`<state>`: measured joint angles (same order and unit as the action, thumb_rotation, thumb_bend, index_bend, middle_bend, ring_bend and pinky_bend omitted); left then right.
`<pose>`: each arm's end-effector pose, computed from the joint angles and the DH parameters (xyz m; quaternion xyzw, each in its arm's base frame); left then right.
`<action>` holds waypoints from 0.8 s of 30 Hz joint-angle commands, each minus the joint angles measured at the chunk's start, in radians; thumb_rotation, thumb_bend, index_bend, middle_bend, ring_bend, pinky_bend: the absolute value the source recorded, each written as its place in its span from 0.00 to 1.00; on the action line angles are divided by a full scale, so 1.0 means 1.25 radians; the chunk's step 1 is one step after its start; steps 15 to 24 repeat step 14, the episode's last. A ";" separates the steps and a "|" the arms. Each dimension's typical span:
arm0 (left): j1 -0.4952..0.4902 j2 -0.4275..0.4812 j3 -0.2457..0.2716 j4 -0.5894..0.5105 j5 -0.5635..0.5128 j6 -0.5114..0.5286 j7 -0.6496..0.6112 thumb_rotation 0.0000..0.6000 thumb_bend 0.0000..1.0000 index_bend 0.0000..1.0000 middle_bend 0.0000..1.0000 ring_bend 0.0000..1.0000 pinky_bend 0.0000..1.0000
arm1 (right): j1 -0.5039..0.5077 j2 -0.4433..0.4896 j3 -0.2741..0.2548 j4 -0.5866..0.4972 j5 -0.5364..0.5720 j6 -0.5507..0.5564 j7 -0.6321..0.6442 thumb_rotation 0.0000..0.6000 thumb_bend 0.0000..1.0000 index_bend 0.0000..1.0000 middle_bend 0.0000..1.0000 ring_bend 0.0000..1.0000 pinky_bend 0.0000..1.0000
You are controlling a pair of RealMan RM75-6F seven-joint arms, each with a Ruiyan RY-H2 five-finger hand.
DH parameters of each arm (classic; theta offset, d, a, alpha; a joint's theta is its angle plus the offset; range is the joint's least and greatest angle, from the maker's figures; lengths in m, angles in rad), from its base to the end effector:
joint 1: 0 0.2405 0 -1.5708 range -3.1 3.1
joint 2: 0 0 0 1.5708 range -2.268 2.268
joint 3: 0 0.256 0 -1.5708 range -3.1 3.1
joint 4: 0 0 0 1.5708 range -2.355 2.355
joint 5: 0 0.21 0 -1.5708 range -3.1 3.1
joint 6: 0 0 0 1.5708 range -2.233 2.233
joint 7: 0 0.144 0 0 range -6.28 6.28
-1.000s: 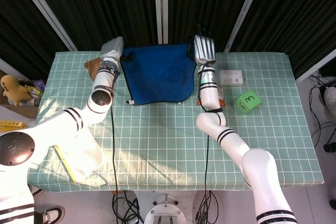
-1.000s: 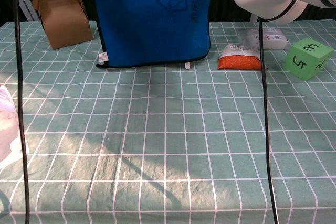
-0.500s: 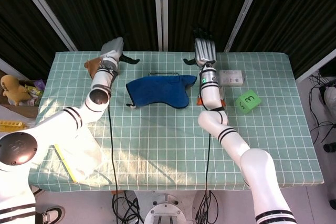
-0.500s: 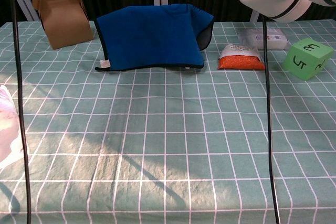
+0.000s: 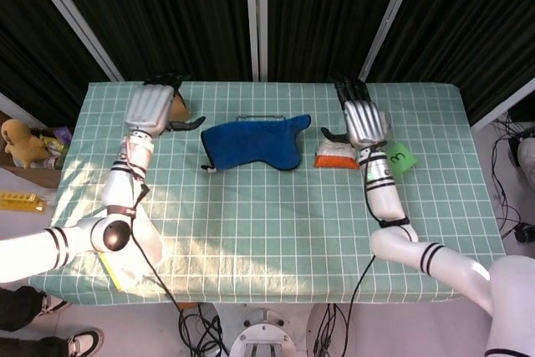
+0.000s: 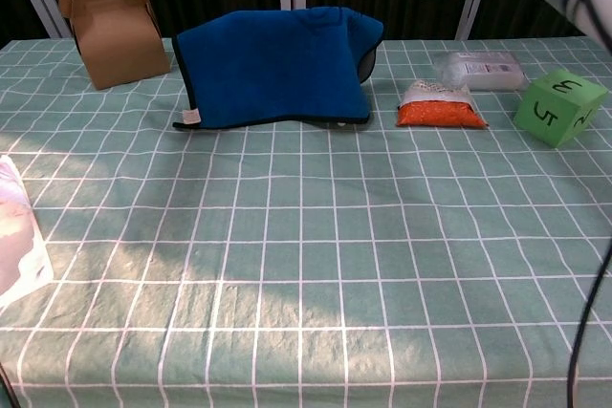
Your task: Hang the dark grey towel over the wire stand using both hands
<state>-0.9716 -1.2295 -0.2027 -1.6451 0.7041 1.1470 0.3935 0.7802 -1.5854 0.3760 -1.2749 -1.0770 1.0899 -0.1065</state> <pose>-0.1116 0.4095 0.1143 -0.6469 -0.3575 -0.4050 0.5382 -0.1411 -0.4143 0.0463 0.5894 -0.4024 0.5086 0.4816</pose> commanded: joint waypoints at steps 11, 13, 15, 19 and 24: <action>0.567 -0.082 0.362 -0.010 0.479 0.481 -0.076 0.48 0.11 0.02 0.10 0.11 0.20 | -0.529 0.122 -0.388 -0.139 -0.235 0.422 -0.078 1.00 0.16 0.00 0.00 0.00 0.00; 0.590 -0.082 0.362 0.012 0.495 0.484 -0.099 0.48 0.11 0.02 0.09 0.11 0.20 | -0.540 0.110 -0.385 -0.130 -0.249 0.435 -0.097 1.00 0.16 0.00 0.00 0.00 0.00; 0.598 -0.082 0.362 0.019 0.502 0.483 -0.109 0.48 0.11 0.02 0.09 0.11 0.20 | -0.544 0.106 -0.383 -0.129 -0.252 0.436 -0.098 1.00 0.16 0.00 0.00 0.00 0.00; 0.598 -0.082 0.362 0.019 0.502 0.483 -0.109 0.48 0.11 0.02 0.09 0.11 0.20 | -0.544 0.106 -0.383 -0.129 -0.252 0.436 -0.098 1.00 0.16 0.00 0.00 0.00 0.00; 0.598 -0.082 0.362 0.019 0.502 0.483 -0.109 0.48 0.11 0.02 0.09 0.11 0.20 | -0.544 0.106 -0.383 -0.129 -0.252 0.436 -0.098 1.00 0.16 0.00 0.00 0.00 0.00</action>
